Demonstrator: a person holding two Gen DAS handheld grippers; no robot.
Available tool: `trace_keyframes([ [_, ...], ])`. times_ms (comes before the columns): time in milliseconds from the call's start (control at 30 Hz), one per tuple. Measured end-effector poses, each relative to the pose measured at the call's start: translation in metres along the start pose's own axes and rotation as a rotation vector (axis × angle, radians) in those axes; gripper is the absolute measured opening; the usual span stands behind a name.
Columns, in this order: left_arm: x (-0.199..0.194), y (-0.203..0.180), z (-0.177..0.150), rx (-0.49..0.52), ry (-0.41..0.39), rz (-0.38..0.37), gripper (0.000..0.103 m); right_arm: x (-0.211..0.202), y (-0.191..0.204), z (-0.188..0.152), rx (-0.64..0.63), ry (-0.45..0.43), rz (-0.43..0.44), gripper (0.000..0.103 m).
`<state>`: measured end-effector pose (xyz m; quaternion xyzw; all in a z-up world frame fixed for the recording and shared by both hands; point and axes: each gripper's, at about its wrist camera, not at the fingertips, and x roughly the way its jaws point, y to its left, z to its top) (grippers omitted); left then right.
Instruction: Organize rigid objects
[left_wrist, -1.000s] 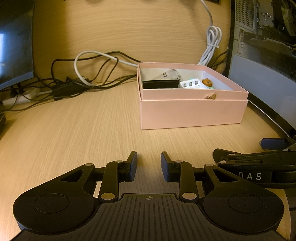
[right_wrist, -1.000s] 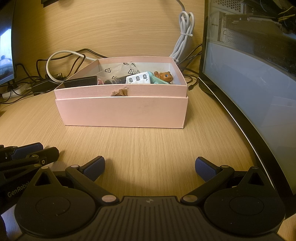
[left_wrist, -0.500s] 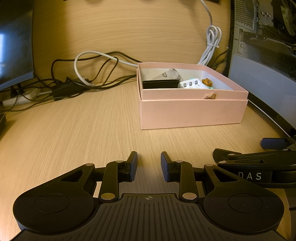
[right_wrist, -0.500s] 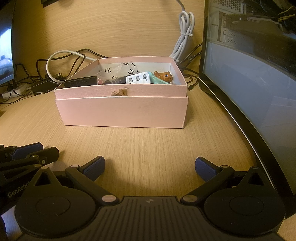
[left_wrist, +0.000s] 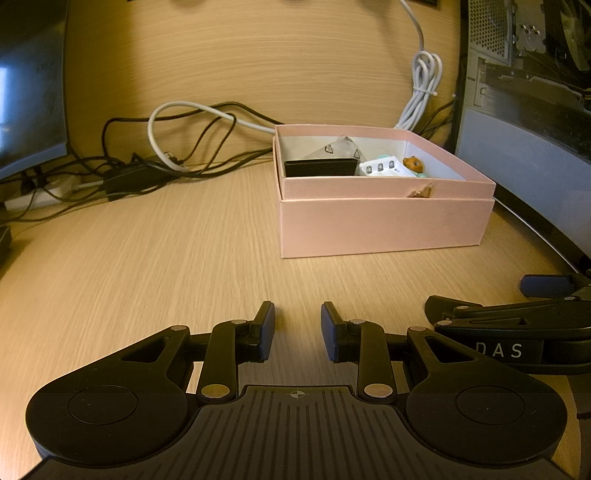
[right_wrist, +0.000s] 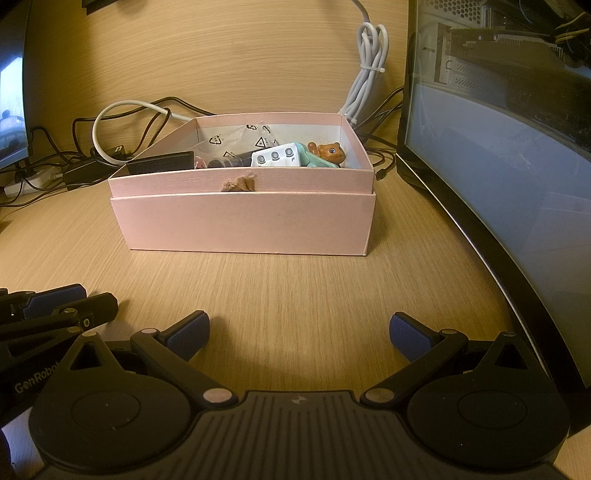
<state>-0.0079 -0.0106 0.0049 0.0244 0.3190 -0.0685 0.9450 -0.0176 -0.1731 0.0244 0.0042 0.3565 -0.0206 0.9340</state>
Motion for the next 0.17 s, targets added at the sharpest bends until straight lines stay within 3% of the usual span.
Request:
trace_keyframes([
  [167,0.0000,-0.0002,0.0001,0.003,0.000,-0.001,0.031,-0.0001,0.0000,-0.0001,0.000,0.000,0.000,0.103],
])
